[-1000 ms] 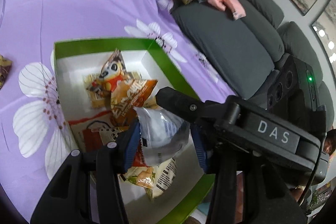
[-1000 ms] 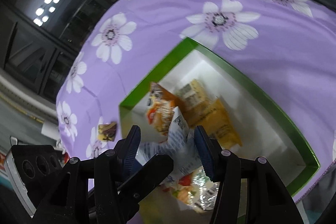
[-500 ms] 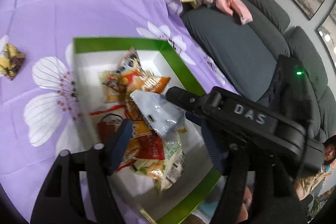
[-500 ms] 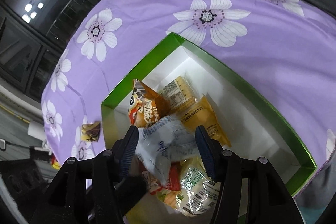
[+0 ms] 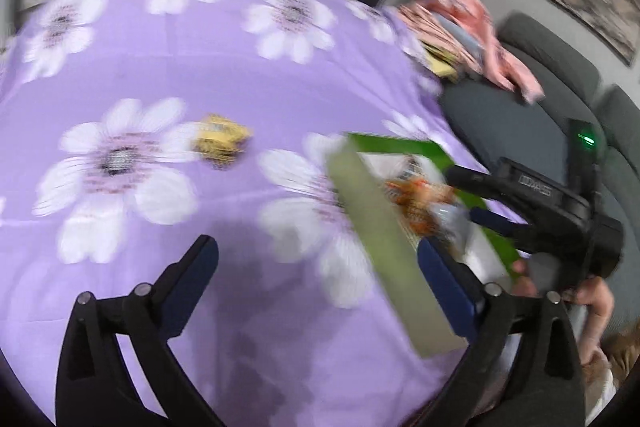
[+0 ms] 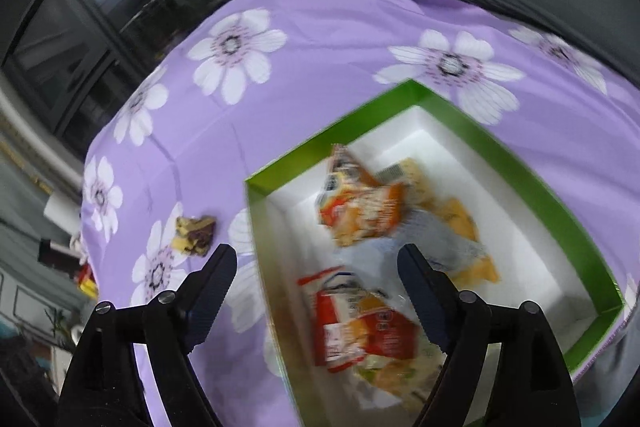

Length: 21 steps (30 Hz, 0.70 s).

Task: Organize snacks
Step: 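Move the right gripper back to the gold wrapped snack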

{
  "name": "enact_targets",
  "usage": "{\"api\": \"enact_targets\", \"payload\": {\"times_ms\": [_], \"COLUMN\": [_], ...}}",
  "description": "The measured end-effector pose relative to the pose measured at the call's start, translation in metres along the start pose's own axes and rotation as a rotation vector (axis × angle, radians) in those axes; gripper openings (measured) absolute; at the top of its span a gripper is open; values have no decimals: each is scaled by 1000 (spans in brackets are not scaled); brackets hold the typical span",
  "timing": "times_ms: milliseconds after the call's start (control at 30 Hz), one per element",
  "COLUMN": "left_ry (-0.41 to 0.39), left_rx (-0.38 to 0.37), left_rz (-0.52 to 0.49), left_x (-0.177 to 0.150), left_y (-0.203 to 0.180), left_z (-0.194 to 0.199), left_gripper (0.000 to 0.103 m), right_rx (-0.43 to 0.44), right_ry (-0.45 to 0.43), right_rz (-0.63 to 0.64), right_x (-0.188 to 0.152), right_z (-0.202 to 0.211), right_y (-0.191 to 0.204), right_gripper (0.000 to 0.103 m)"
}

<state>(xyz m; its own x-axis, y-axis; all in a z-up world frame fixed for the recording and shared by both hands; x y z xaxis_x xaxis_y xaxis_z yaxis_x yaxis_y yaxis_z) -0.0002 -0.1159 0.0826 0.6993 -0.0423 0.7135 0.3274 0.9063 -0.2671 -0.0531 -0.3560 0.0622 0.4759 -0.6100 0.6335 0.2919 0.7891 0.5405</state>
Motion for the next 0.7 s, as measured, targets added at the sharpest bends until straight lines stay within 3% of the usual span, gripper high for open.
{"api": "enact_targets", "payload": {"times_ms": [233, 433, 533, 700], "left_ry": [30, 20, 47, 65], "left_rx": [120, 243, 286, 282], "left_rz": [150, 168, 171, 228], "left_x": [1, 5, 3, 3], "left_y": [71, 100, 113, 127], "left_z": [-20, -13, -14, -10], "left_gripper": [102, 102, 102, 102], "right_rx": [113, 242, 234, 73], "right_ry": [17, 119, 192, 275], "right_rz": [158, 153, 194, 325], "right_x": [-16, -28, -30, -24], "right_z": [-17, -57, -91, -155], "right_y": [60, 110, 133, 155], "right_gripper": [83, 83, 83, 83]}}
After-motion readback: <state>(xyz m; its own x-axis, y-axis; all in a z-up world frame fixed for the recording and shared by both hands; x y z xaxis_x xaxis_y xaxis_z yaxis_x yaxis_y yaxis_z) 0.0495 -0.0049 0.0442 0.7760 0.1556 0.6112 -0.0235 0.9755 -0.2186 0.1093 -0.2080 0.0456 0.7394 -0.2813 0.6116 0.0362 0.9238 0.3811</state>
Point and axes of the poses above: each gripper's, at about its wrist camera, not at the fingertips, and z roughly against the way its jaws point, y to its left, x to its top, the point moved 6 cm from there along -z, roughly the way its jaws point, and after that the axes turned 8 degrees about x, right-handed, at the moved point
